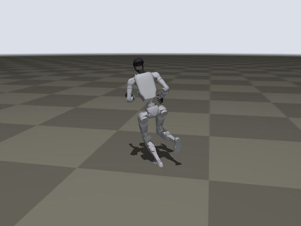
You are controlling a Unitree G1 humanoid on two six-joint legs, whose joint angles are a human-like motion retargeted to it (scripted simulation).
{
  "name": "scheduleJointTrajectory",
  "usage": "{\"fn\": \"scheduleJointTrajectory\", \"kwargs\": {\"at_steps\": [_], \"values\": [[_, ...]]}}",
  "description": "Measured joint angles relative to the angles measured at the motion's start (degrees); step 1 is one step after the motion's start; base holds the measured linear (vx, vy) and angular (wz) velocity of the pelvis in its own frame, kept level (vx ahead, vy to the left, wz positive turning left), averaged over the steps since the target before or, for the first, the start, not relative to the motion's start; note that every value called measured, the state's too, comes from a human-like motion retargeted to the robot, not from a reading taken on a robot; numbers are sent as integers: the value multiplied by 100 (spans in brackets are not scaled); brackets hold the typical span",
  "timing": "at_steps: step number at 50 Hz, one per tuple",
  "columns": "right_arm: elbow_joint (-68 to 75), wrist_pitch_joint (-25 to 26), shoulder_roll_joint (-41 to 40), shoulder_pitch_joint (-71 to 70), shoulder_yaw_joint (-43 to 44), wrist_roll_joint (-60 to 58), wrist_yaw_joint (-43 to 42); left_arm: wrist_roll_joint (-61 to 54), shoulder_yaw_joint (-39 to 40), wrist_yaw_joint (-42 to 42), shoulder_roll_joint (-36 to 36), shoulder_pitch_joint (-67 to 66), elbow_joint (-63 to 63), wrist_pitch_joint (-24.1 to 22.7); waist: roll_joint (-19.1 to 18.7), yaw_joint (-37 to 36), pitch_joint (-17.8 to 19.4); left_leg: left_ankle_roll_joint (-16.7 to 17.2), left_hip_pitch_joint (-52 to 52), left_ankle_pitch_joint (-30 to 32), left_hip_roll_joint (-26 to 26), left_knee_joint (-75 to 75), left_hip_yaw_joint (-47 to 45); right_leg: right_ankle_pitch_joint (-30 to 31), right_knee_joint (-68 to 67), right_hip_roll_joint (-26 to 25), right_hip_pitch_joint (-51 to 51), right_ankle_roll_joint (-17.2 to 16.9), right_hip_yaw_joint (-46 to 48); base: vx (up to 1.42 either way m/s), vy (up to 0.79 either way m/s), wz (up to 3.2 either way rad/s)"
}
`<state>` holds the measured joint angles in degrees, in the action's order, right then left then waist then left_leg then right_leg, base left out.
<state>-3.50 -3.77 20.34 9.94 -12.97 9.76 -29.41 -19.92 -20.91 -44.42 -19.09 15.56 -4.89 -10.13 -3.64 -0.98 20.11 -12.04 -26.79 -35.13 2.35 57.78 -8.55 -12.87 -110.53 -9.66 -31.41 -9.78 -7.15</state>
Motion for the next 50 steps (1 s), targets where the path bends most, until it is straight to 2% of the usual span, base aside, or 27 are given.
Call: {"fn": "scheduleJointTrajectory", "kwargs": {"at_steps": [2, 5, 7, 10, 12, 13, 14, 15, 17, 20, 21, 22, 25, 27, 28, 30, 32, 33, 35, 38, 40, 41, 42, 44, 45, 48, 50], "values": [[202, -146, 376, -403, 103, -53, 351, 396, -60, 814, 112, 785, -53, -46, -398, 140, 320, 185, 148, -90, -11, 151, 366, 47, -539, -466, -692, 335, -175, 38, 9, 229], [-563, -318, 937, -219, 519, 355, 1040, 407, -110, 892, -77, 1397, -415, -9, -819, 694, 174, 630, 642, 257, -84, -470, 782, -406, -810, -934, -1709, 811, -318, 57, 19, 196], [-1367, -386, 1314, 520, 908, 756, 1466, 251, -159, 860, -261, 1539, -397, 54, -1073, 1078, -289, 996, 994, 1077, -195, -1345, 1186, -607, -521, -1141, -2356, 906, -200, 71, 22, 179], [-2256, -396, 2092, 1583, 1508, 954, 2161, 35, -276, 1069, -473, 1744, 0, 10, -1426, 1331, -909, 1561, 1570, 3183, -300, -2937, 1597, -375, 598, -1208, -2980, 851, 115, 76, 25, 133], [-2516, -321, 2668, 2267, 1797, 789, 2464, -15, -378, 1180, -591, 1459, 24, -28, -1566, 1469, -1465, 1828, 1836, 4618, -333, -3855, 1418, 3, 1849, -810, -2907, 845, 363, 80, 25, 149], [-2544, -266, 2959, 2510, 1889, 652, 2595, -39, -407, 1206, -665, 1251, -91, -64, -1590, 1548, -1715, 1840, 1879, 4981, -320, -4048, 1079, 254, 2602, -559, -2732, 785, 444, 82, 22, 184], [-2500, -195, 3217, 2639, 1945, 502, 2703, -82, -414, 1232, -712, 1092, -245, -108, -1548, 1620, -1885, 1698, 1855, 5029, -320, -3970, 608, 533, 3438, -322, -2465, 669, 410, 82, 19, 210], [-2419, -115, 3458, 2709, 1985, 347, 2799, -134, -410, 1259, -746, 957, -418, -156, -1474, 1689, -2014, 1479, 1799, 4919, -326, -3756, 71, 826, 4314, -93, -2152, 524, 317, 81, 17, 234], [-2041, 79, 3796, 2649, 1860, 50, 2996, -335, -241, 1351, -625, 622, -836, -212, -1315, 1770, -2056, 848, 1508, 4245, -229, -2463, -667, 1375, 6334, 332, -1202, 279, -36, 82, 13, 256], [-1192, 381, 3938, 2440, 1403, -356, 3280, -552, 78, 1473, -384, -2, -1414, -186, -950, 1808, -1808, 54, 899, 3129, -351, 206, -582, 2541, 8910, 1084, 534, 27, -475, 81, 3, 262], [-771, 410, 3879, 2316, 1195, -469, 3240, -526, 157, 1529, -388, -261, -1623, -160, -772, 1759, -1648, -58, 640, 2746, -485, 1207, -450, 2894, 9285, 1282, 1095, -107, -558, 78, -7, 223], [-346, 404, 3813, 2179, 994, -618, 3121, -495, 234, 1586, -432, -515, -1840, -137, -620, 1658, -1460, -102, 381, 2347, -546, 2221, -344, 2848, 9430, 1421, 1605, -160, -555, 76, -12, 171], [812, 284, 3524, 1489, 406, -1675, 2303, -433, 525, 1819, -731, -1219, -2527, -48, -466, 996, -751, -25, -733, 1049, -322, 5249, -187, 50, 8399, 1404, 2596, 395, -104, 64, -18, 99], [1028, 317, 3279, 458, 154, -2308, 1654, -524, 1098, 1912, -713, -1950, -2928, 50, -640, 597, -83, 146, -1752, 426, -153, 6701, -63, -1284, 7610, 1138, 2880, 830, -76, 45, -17, 8], [982, 371, 3144, -278, 26, -2459, 1414, -611, 1441, 1909, -625, -2404, -3054, 74, -710, 376, 268, 222, -2285, 218, -75, 7167, -57, -1649, 7019, 1018, 2795, 910, -146, 42, -11, -80], [838, 583, 2705, -2088, -568, -2702, 1223, -973, 1982, 1820, -378, -3384, -3168, 107, -739, -111, 730, 392, -3274, -3, 245, 7548, -137, -1931, 6099, 878, 2552, 872, -391, 50, -4, -131], [470, 671, 1952, -3382, -1198, -2632, 1084, -1276, 1988, 1660, -526, -3997, -3156, 7, -547, -669, 665, 434, -3935, 57, 418, 7276, -357, -2039, 6116, 1131, 2783, 835, -546, 70, 7, -59], [215, 698, 1494, -3800, -1486, -2538, 957, -1367, 1902, 1617, -779, -4143, -3174, -42, -408, -942, 468, 386, -4181, 163, 356, 6974, -476, -1963, 6396, 1362, 2988, 855, -507, 82, 16, 40], [-510, 688, 645, -4299, -1902, -2283, 677, -1439, 1721, 1591, -1478, -4315, -3231, -162, 1, -1505, -175, 267, -4503, 512, 229, 6166, -754, -1413, 7179, 1880, 3345, 766, -268, 90, 22, 108], [-1617, 729, 14, -5249, -2131, -2094, 1151, -1349, 1863, 1663, -2127, -4725, -3076, -210, 777, -2007, -1144, 102, -4220, 1199, 541, 4619, -1269, 501, 8558, 2391, 3642, 369, -115, 98, 25, 102], [-2220, 736, -151, -5804, -2173, -1903, 1446, -1208, 2164, 1703, -2281, -5174, -2891, -171, 1142, -2143, -1710, 228, -3750, 1875, 661, 3467, -1403, 1946, 9183, 2476, 3639, -21, -286, 103, 26, 46], [-2513, 704, -184, -5925, -2199, -1767, 1434, -1181, 2301, 1693, -2303, -5344, -2804, -121, 1164, -2124, -1890, 404, -3397, 2291, 552, 2794, -1263, 2153, 9155, 2351, 3621, -63, -465, 104, 28, 33], [-2778, 664, -240, -5978, -2237, -1660, 1419, -1149, 2433, 1672, -2310, -5567, -2783, -70, 1141, -2090, -2059, 589, -2989, 2697, 450, 2094, -1096, 2260, 9034, 2203, 3607, -62, -608, 105, 29, 24], [-3200, 521, -363, -5712, -2298, -1549, 1403, -1082, 2622, 1619, -2291, -6033, -2947, 68, 887, -1946, -2255, 980, -1891, 3464, 295, 537, -642, 2024, 8206, 1820, 3541, 123, -608, 105, 30, 30], [-3413, 420, -340, -5479, -2268, -1472, 1426, -1065, 2668, 1626, -2316, -6077, -2971, 164, 731, -1857, -2257, 1160, -1285, 3844, 236, -291, -406, 1850, 7580, 1639, 3455, 220, -460, 101, 28, 63], [-3709, 178, 119, -4297, -1932, -1073, 1619, -910, 1999, 1890, -2593, -4837, -2135, 342, 276, -1726, -2028, 1657, 591, 5095, 207, -2998, 239, 1288, 5193, 1226, 2845, 672, 44, 97, 26, 74], [-3605, 114, 323, -3405, -1835, -908, 1740, -636, 1544, 2038, -2596, -4233, -1913, 468, 62, -1578, -2002, 1746, 1414, 4777, 291, -3985, 500, 771, 3323, 766, 2030, 865, 69, 86, 20, 73]]}}
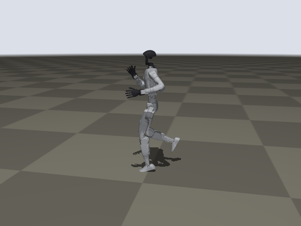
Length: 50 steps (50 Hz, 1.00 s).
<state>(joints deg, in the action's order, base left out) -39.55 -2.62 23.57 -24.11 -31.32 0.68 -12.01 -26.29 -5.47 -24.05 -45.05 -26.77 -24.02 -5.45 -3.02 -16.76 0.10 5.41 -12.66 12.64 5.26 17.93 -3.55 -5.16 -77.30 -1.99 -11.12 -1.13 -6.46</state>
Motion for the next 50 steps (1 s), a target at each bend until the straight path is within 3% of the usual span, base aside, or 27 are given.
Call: {"fn": "scheduleJointTrajectory", "kwargs": {"at_steps": [2, 5, 7, 9, 11, 13, 15, 17, 18, 20, 22, 25, 26, 27, 30, 31, 33, 35, 38, 40, 43, 44, 45, 48, 50], "values": [[416, -35, 42, 668, 91, 99, 2, 118, -409, -18, 153, 749, 171, 59, 18, 357, 259, -520, 381, -1713, -132, 58, 65, -493, -2003, -492, -1010, -116, -60, 72, 8, 109], [1756, -140, -322, 1626, 521, 229, -687, 49, -1343, -568, 703, 2994, 747, 58, 31, 989, 1317, -1621, -78, -3827, -288, 2140, 399, -1054, -4528, -1013, -2591, -207, 395, 55, -7, 164], [2450, -441, -711, 2693, 1223, 1558, -780, 149, -2019, -901, 1194, 4814, 1106, -56, -237, 1448, 1947, -1232, -461, -4251, -116, 3336, 824, -1614, -5162, -1028, -3579, -260, 1050, 62, -8, 199], [2421, -590, -499, 3822, 2060, 2742, -273, 357, -2564, -1164, 1680, 6182, 1287, -164, -425, 1925, 2063, -930, -242, -4260, -83, 3158, 1070, -1991, -5106, -871, -4310, -335, 1292, 86, -1, 147], [1872, -535, 449, 4988, 2733, 3191, 382, 514, -2766, -1273, 1793, 6645, 1230, -261, -536, 2547, 1727, -813, 317, -3833, -81, 2362, 1140, -2276, -4573, -504, -4650, -380, 1316, 109, 3, 57], [1302, -370, 1602, 6027, 3287, 3459, 1007, 457, -2728, -1194, 1625, 6482, 1177, -300, -604, 3068, 1203, -574, 942, -2680, -89, 1310, 1095, -2207, -3665, -146, -4742, -303, 1309, 116, -6, -33], [995, -145, 2533, 6833, 3696, 3672, 1502, 324, -2696, -1010, 1444, 6116, 1245, -325, -739, 3317, 681, -173, 1386, -948, -47, 347, 1091, -1756, -2436, -70, -4681, -230, 1339, 115, -15, -85], [893, 95, 3090, 7428, 4038, 3607, 1987, 316, -2804, -803, 1319, 5925, 1332, -348, -835, 3281, 271, 103, 1376, 389, -75, 109, 1130, -929, -947, -24, -4402, -233, 1360, 111, -15, -89], [875, 177, 3210, 7653, 4189, 3477, 2174, 334, -2859, -685, 1273, 5920, 1352, -348, -807, 3211, 138, 75, 1230, 598, -145, 365, 1070, -385, -126, -2, -4153, -341, 1296, 109, -13, -60], [556, 234, 3028, 8352, 4375, 3067, 2119, 399, -2932, -508, 1155, 5648, 1088, -296, -496, 3025, -26, -285, 968, 200, -350, 1367, 634, 649, 1642, 54, -3287, -755, 886, 108, -13, -31], [588, 264, 2674, 8272, 4083, 2734, 1417, 335, -2708, -386, 1262, 5434, 1005, -215, -247, 2819, 110, -719, 577, -682, -359, 2952, 78, 1396, 3645, 77, -2080, -1052, 303, 107, -15, -21], [1564, 329, 2370, 6886, 2940, 2548, 249, 66, -2157, -503, 1676, 4979, 1268, -228, 62, 2716, 519, -1403, -158, -1802, -413, 5609, -328, 2192, 6086, 446, -237, -995, -332, 106, -14, -19], [1747, 404, 2237, 6605, 2735, 2451, 248, 30, -1930, -564, 1803, 4560, 1150, -156, 136, 2674, 636, -1571, -492, -2198, -463, 6548, -349, 2174, 6330, 531, 242, -949, -424, 103, -13, -37], [1950, 456, 2075, 6302, 2524, 2395, 225, -35, -1693, -620, 1913, 4144, 1005, -111, 179, 2621, 756, -1691, -886, -2597, -501, 7495, -323, 1795, 6403, 554, 655, -816, -476, 97, -13, -46], [2933, 465, 1234, 4946, 2068, 2226, 97, -244, -751, -662, 2159, 3005, 333, -96, 98, 2342, 1334, -1574, -2584, -3719, -593, 10207, -24, -1341, 4921, 230, 1036, -88, -381, 81, -11, -73], [3509, 436, 793, 4110, 2018, 2109, -92, -306, -286, -699, 2298, 2616, 76, -101, 29, 2231, 1744, -1482, -3201, -3968, -625, 10773, 0, -1928, 4197, 71, 967, 112, -477, 64, -5, -126], [4387, 410, -37, 2346, 1912, 1811, -545, -553, 440, -849, 2617, 1796, -300, -242, -47, 1859, 2541, -1333, -4356, -4335, -529, 11443, -98, -2654, 2860, -183, 781, 197, -739, 63, 1, -183], [4444, 425, -623, 929, 1631, 1395, -713, -802, 626, -924, 2831, 815, -499, -439, -43, 1334, 2818, -1279, -5401, -4383, -368, 11374, -306, -2903, 2368, -227, 797, 42, -1003, 81, 7, -164], [3480, 475, -789, -699, 943, 818, -463, -839, 582, -691, 2375, -377, -730, -580, 102, 481, 2498, -1506, -6020, -3832, -88, 10258, -857, -2476, 3392, 147, 1567, -19, -1139, 104, 12, -42], [2726, 532, -648, -1486, 474, 524, -303, -802, 689, -383, 2036, -1000, -663, -550, 302, -91, 1971, -1633, -5913, -3186, 188, 9081, -1345, -1405, 4439, 449, 1960, -199, -1253, 114, 16, -9], [1789, 639, -459, -2103, -139, 70, -106, -587, 983, 156, 1793, -1728, -145, -398, 877, -775, 1019, -1198, -5269, -2102, 38, 6818, -1707, 852, 5654, 932, 2013, -884, -1457, 119, 21, -57], [1504, 612, -422, -2164, -315, -41, -98, -514, 1046, 251, 1725, -1928, 44, -344, 988, -877, 707, -986, -4956, -1790, -108, 6032, -1616, 1249, 5677, 998, 1898, -956, -1319, 122, 25, -78], [1219, 565, -389, -2186, -483, -134, -110, -450, 1095, 317, 1657, -2112, 230, -288, 1058, -939, 406, -775, -4605, -1493, -256, 5246, -1468, 1485, 5563, 1030, 1750, -947, -1095, 123, 26, -78], [518, 313, -332, -1746, -784, -51, -257, -155, 1024, 270, 1481, -2542, 393, -154, 667, -808, -23, -363, -2816, -698, -100, 3045, -1109, 1111, 4146, 627, 1544, -383, -262, 124, 27, -63], [190, 41, -29, -1192, -618, 367, -214, -7, 709, 250, 1210, -1973, 885, -116, 358, -617, 184, -90, -1375, -37, 42, 1542, -1037, 638, 2690, 232, 1413, -72, 112, 118, 24, -4]]}}
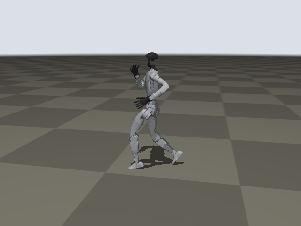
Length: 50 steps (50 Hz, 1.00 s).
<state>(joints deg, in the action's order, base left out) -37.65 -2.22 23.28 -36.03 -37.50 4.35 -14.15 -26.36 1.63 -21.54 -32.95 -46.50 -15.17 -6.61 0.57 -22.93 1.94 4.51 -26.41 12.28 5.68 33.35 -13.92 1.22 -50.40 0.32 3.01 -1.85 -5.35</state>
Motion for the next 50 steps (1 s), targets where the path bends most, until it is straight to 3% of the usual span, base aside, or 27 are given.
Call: {"fn": "scheduleJointTrajectory", "kwargs": {"at_steps": [2, 3, 5, 6, 8, 10, 12, 13, 15, 16, 18, 20, 21, 24, 28, 30, 33, 35, 36, 38, 40, 42, 45, 47, 50], "values": [[31, -107, 82, 837, 151, 203, 280, 392, -494, -45, 3, 445, 193, 11, -282, 272, 52, 318, 1161, 723, 205, -1261, 41, -490, -1855, -439, -672, 356, 283, 107, 23, -10], [139, -124, 79, 1317, 249, 156, 369, 637, -787, -120, 83, 729, 270, 31, -402, 416, 19, 418, 1577, 800, 263, -1688, 133, -734, -2876, -614, -1212, 530, 442, 98, 25, -24], [643, -134, 43, 2299, 549, -180, -37, 1010, -1332, -554, 260, 1532, 365, 38, -544, 754, 49, 204, 2175, -388, 187, -1952, 361, -1203, -4942, -818, -2452, 679, 735, 88, 27, -7], [1189, -83, 8, 2745, 790, -361, -614, 999, -1553, -947, 306, 2183, 384, -12, -516, 989, 223, -130, 2298, -1404, 52, -1703, 389, -1449, -5905, -876, -3113, 565, 834, 79, 25, 50], [2573, 70, -139, 3440, 1415, -394, -1512, 813, -2007, -1651, 369, 3827, 491, -166, -421, 1521, 792, -784, 2174, -3201, -153, -497, 518, -2337, -7535, -973, -4436, 343, 1040, 71, 18, 125], [3734, 95, -338, 3886, 2201, 153, -1637, 737, -2400, -2009, 441, 5609, 630, -379, -420, 2137, 1509, -885, 1777, -4194, -108, 1135, 833, -3124, -8261, -1151, -5735, 130, 1253, 72, 10, 165], [3733, -152, -144, 4553, 2831, 470, -1485, 993, -2487, -2136, 524, 6609, 557, -537, -547, 2755, 1792, -495, 1924, -4323, 52, 1456, 1022, -3287, -7819, -1346, -6763, -39, 1222, 92, 10, 96], [3438, -302, 159, 5026, 3102, 553, -1238, 1120, -2410, -2164, 569, 6818, 481, -593, -654, 3036, 1710, -428, 2135, -4241, 119, 1201, 1012, -3281, -7360, -1316, -7166, -24, 1156, 108, 13, 19], [2686, -451, 1010, 6156, 3650, 942, -361, 1212, -2104, -2056, 648, 6655, 248, -645, -971, 3583, 1231, -388, 2519, -3629, 263, 435, 967, -3007, -6124, -1288, -7705, -54, 1082, 119, 11, -26], [2422, -404, 1388, 6704, 3933, 1214, 55, 1156, -2005, -1915, 728, 6443, 166, -642, -1199, 3799, 946, -290, 2593, -2960, 360, 85, 1018, -2741, -5339, -1232, -7724, -91, 1126, 125, 7, -26], [2133, -229, 1884, 7647, 4428, 1594, 717, 988, -2000, -1602, 910, 6159, 90, -654, -1558, 4127, 514, 3, 2738, -1362, 465, -574, 1262, -2116, -3687, -1057, -7401, -185, 1194, 128, 3, 6], [1832, -65, 1864, 8771, 4727, 1595, 1114, 853, -2295, -1325, 957, 5719, -234, -695, -1570, 4225, 152, 265, 2978, 23, 310, -1097, 1649, -1319, -1975, -922, -6550, -373, 1025, 131, 0, 46], [1790, 48, 1776, 9119, 4832, 1638, 1310, 767, -2383, -1185, 949, 5651, -308, -681, -1423, 4212, 52, 188, 3043, 165, 93, -1030, 1769, -894, -1146, -815, -5976, -474, 789, 132, -4, 62], [1843, 382, 1516, 9688, 4810, 1806, 1671, 584, -2453, -837, 944, 5452, -393, -546, -833, 4073, -10, -291, 2981, -316, -445, 211, 1502, 212, 1236, -360, -4016, -737, 14, 131, -9, 56], [2838, 615, 1620, 8627, 4313, 1518, 1815, 387, -2165, -488, 1385, 5350, -16, -412, -422, 3959, 360, -1220, 1732, -1932, -596, 3988, 875, 1779, 3628, 271, -1635, -1154, -631, 122, -12, 50], [3130, 598, 1333, 8070, 4171, 906, 1499, 440, -2051, -462, 1569, 4983, -183, -310, -319, 3873, 531, -1568, 708, -2777, -760, 6128, 807, 1380, 3988, 411, -750, -1217, -753, 109, -14, 43], [4049, 665, 522, 6420, 4026, 443, 285, 516, -1574, -636, 1519, 4451, -533, -141, -611, 3430, 1198, -1477, -1134, -3941, -802, 9016, 889, -1603, 2770, -111, -318, -135, -463, 88, -15, -45], [4836, 643, 179, 4491, 3824, 425, -295, 435, -971, -738, 1445, 4148, -686, -133, -740, 2909, 1855, -1183, -2505, -4353, -792, 10152, 711, -2777, 755, -550, -890, 317, -717, 71, -7, -184], [4976, 632, 52, 3471, 3514, 365, -292, 286, -768, -776, 1399, 3942, -731, -248, -671, 2630, 2060, -1163, -3127, -4379, -688, 10271, 550, -3000, 101, -598, -1072, 207, -861, 77, -1, -207], [4855, 600, -160, 1732, 2768, 128, -87, 29, -536, -798, 1192, 3398, -854, -503, -502, 2135, 2234, -1223, -4016, -4349, -483, 10095, 320, -3303, -361, -525, -923, 37, -1106, 95, 3, -144], [4282, 546, -328, 400, 1963, -187, 172, -164, -401, -726, 760, 2690, -1032, -689, -367, 1680, 2011, -1284, -4438, -4199, -383, 9381, 235, -3187, 193, -289, -302, -90, -1198, 112, 5, -48], [3371, 479, -433, -479, 1328, -346, 296, -308, -263, -493, 311, 1921, -1143, -692, -337, 1231, 1508, -1262, -4432, -3925, -251, 8287, 178, -2293, 1310, -121, 370, -307, -1289, 119, 8, 6], [1862, 393, -485, -1180, 781, -187, 573, -393, -23, -12, -179, 955, -1028, -567, -143, 572, 708, -1242, -3763, -3147, 224, 6297, -292, -128, 2996, 188, 1090, -1002, -1565, 125, 11, -4], [1139, 459, -613, -1147, 461, -129, 856, -391, 159, 186, -340, 413, -839, -339, -62, 354, 311, -967, -2945, -2333, -34, 4633, -269, 761, 3179, 260, 1118, -1016, -1618, 124, 15, -32], [557, 274, -787, -594, 57, 68, 890, -248, 475, 236, -468, -230, -554, -142, -257, 220, 72, -402, -1246, -1227, -209, 2244, 161, 339, 1489, -51, 633, -464, -1048, 124, 16, -62]]}}
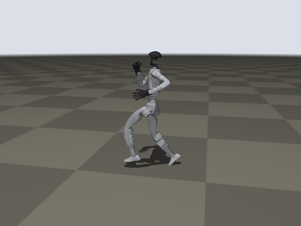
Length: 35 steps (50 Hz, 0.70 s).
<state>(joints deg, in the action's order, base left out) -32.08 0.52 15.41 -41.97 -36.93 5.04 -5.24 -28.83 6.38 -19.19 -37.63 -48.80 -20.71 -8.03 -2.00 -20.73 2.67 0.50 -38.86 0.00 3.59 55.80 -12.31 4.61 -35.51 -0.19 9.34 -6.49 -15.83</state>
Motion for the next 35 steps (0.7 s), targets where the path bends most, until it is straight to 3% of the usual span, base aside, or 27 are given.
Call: {"fn": "scheduleJointTrajectory", "kwargs": {"at_steps": [2, 5, 7, 8, 10, 11, 12, 13, 15, 17, 19, 22, 24, 25, 27, 29, 31, 32, 35], "values": [[2, -140, 58, 609, -82, 108, 58, 68, -182, -193, 110, -63, 189, 7, -215, 214, 35, 266, 1249, 802, 38, -1544, 240, -477, -1694, -218, -543, 484, 641, 118, 17, -23], [390, -234, 268, 1743, 158, -49, 174, 448, -1084, -685, 308, 461, 613, -66, -331, 691, -97, 762, 2546, 2274, 133, -3588, 598, -1312, -4704, -700, -2120, 1097, 1280, 106, 13, 10], [852, -222, 401, 2598, 588, -227, 214, 868, -1678, -800, 368, 1139, 886, 14, -254, 1247, -157, 680, 2941, 1455, 81, -3872, 692, -1822, -6604, -1087, -3410, 1042, 1578, 96, 11, 85], [1147, -217, 458, 3003, 848, -292, 120, 1031, -1928, -889, 388, 1626, 1001, 51, -164, 1592, -96, 425, 3051, 422, -32, -3695, 689, -2027, -7500, -1128, -4053, 912, 1756, 88, 9, 150], [1972, -206, 446, 3698, 1378, -183, -474, 1228, -2412, -1252, 385, 3173, 1285, 95, 32, 2222, 278, -370, 2934, -1587, -282, -2696, 764, -2118, -9034, -824, -5290, 772, 2137, 77, 5, 191], [2438, -199, 396, 3994, 1672, 167, -715, 1344, -2645, -1368, 384, 4254, 1481, 168, 61, 2404, 610, -701, 2731, -2164, -326, -1914, 919, -2215, -9456, -697, -5824, 780, 2280, 70, -1, 192], [2827, -209, 397, 4294, 1973, 526, -820, 1495, -2881, -1431, 423, 5324, 1691, 241, 61, 2542, 911, -881, 2560, -2606, -335, -1229, 1063, -2370, -9747, -613, -6338, 781, 2394, 70, -5, 164], [3064, -253, 499, 4604, 2287, 905, -654, 1713, -3122, -1385, 540, 6373, 1930, 315, -1, 2592, 1149, -760, 2453, -2779, -275, -738, 1186, -2640, -9779, -617, -6813, 770, 2450, 80, -5, 120], [2850, -417, 1043, 5434, 2741, 1319, -59, 2020, -3451, -1327, 881, 7773, 2253, 273, -162, 2777, 1274, -347, 2766, -2783, -135, -683, 1252, -2948, -9331, -324, -7356, 779, 2447, 97, -1, 53], [1998, -483, 1903, 6252, 2995, 1663, 473, 1959, -3565, -1526, 1073, 8208, 2285, 131, -310, 3214, 952, -184, 3392, -2209, -73, -1532, 1284, -2990, -8305, -181, -7517, 756, 2388, 110, -2, -12], [1291, -381, 2678, 6926, 3336, 1974, 871, 1799, -3652, -1657, 1151, 8256, 2175, 27, -551, 3641, 497, 43, 3866, -973, 15, -2529, 1363, -2634, -6917, -161, -7436, 629, 2395, 115, -7, -24], [813, -189, 3383, 8069, 4081, 2099, 1412, 1610, -3708, -1422, 1167, 7890, 1738, -133, -973, 4044, -155, 566, 4247, 1368, 182, -3692, 1521, -1505, -4392, -248, -6788, 252, 2357, 118, -13, -17], [569, -117, 3448, 9011, 4590, 1878, 1568, 1551, -3736, -1242, 1129, 7490, 1194, -198, -1040, 3988, -462, 501, 4301, 1967, 138, -3711, 1369, -735, -2476, -541, -5938, -62, 1845, 119, -14, -41], [503, -68, 3426, 9363, 4816, 1767, 1621, 1491, -3699, -1152, 1133, 7355, 926, -213, -1001, 3915, -526, 312, 4295, 1920, 48, -3476, 1179, -398, -1504, -638, -5398, -225, 1459, 125, -15, -15], [528, -51, 3404, 9539, 4911, 1557, 1529, 1327, -3611, -1067, 1221, 7223, 612, -274, -654, 3889, -569, -63, 4194, 1405, -291, -2505, 707, 62, -90, -195, -4310, -573, 834, 125, -14, -10], [564, 7, 3235, 9628, 4726, 1100, 1334, 719, -3496, -831, 1394, 6786, -44, -242, -464, 3613, -256, -611, 3909, 609, -303, -679, 338, 1021, 1752, 104, -2800, -572, 442, 111, -10, -53], [1083, 208, 2996, 8953, 4199, 1747, 1184, -206, -3406, -623, 1715, 6598, -371, -141, -388, 3522, 16, -992, 3226, -207, -418, 1295, 365, 1547, 2537, 433, -1894, -676, 349, 108, -11, -19], [1250, 287, 2700, 8721, 3918, 2295, 1029, -664, -3392, -586, 1799, 6357, -637, -66, -354, 3467, 126, -1157, 2828, -625, -479, 2289, 411, 1410, 2694, 510, -1511, -628, 314, 102, -11, -28], [1745, 18, 1677, 7689, 3340, 3006, -300, -1526, -3037, -718, 1627, 5541, -1601, 65, -595, 3220, 815, -1374, 1445, -2007, -259, 5360, 670, -1205, 2069, 62, -760, 370, 460, 86, -12, -67]]}}
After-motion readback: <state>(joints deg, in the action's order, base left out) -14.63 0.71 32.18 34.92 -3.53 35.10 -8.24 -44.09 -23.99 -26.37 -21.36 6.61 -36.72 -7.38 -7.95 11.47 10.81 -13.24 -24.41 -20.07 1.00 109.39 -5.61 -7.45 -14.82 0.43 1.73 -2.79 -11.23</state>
